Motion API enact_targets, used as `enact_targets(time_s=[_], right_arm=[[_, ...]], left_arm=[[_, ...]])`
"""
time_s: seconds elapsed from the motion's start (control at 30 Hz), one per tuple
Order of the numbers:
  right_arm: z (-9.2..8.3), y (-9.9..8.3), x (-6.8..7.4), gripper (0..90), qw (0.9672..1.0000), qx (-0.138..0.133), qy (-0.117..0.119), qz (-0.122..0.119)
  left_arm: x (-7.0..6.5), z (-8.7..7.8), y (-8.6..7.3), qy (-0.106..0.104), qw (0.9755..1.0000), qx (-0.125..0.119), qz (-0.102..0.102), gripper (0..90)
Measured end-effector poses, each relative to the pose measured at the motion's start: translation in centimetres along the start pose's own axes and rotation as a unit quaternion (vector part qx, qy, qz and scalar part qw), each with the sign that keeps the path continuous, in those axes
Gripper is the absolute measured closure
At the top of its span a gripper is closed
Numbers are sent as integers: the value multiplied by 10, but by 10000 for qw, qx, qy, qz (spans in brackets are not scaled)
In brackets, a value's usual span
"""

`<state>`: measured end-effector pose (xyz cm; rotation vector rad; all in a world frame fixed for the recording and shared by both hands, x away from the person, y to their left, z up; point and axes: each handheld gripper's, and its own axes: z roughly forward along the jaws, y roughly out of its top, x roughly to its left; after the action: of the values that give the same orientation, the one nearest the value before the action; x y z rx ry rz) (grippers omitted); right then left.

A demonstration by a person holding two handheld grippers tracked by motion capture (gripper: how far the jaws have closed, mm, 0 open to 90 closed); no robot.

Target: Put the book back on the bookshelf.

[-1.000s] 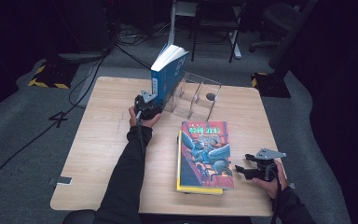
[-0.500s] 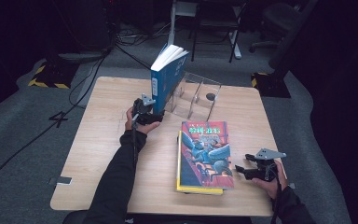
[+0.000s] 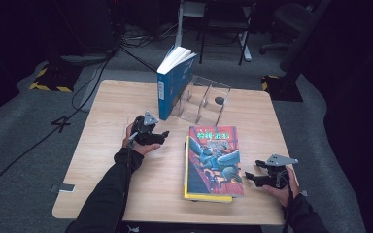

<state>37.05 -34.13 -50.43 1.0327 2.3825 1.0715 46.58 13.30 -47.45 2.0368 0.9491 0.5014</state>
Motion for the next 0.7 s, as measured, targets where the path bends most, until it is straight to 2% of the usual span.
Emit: enact_targets(time_s=[0.13, 0.3, 0.37, 0.57, 0.7], right_arm=[[0, 0, 0, 279, 10000, -1, 1, 0], [0, 0, 0, 279, 10000, -2, 1, -1], [0, 0, 0, 280, 10000, -2, 2, 3], [0, 0, 0, 280, 10000, -10, -8, 18], [-1, -1, -1, 259, 10000, 28, -19, 37]], left_arm=[[-5, -11, -4, -116, 9999, 33, 105, 259], [-17, -27, -12, -279, 9986, 141, 422, 246], [-20, -30, -14, -324, 9983, 159, 451, 246], [-33, -44, -26, -538, 9960, 248, 675, 245], [-44, -50, -35, -686, 9934, 345, 851, 236]])
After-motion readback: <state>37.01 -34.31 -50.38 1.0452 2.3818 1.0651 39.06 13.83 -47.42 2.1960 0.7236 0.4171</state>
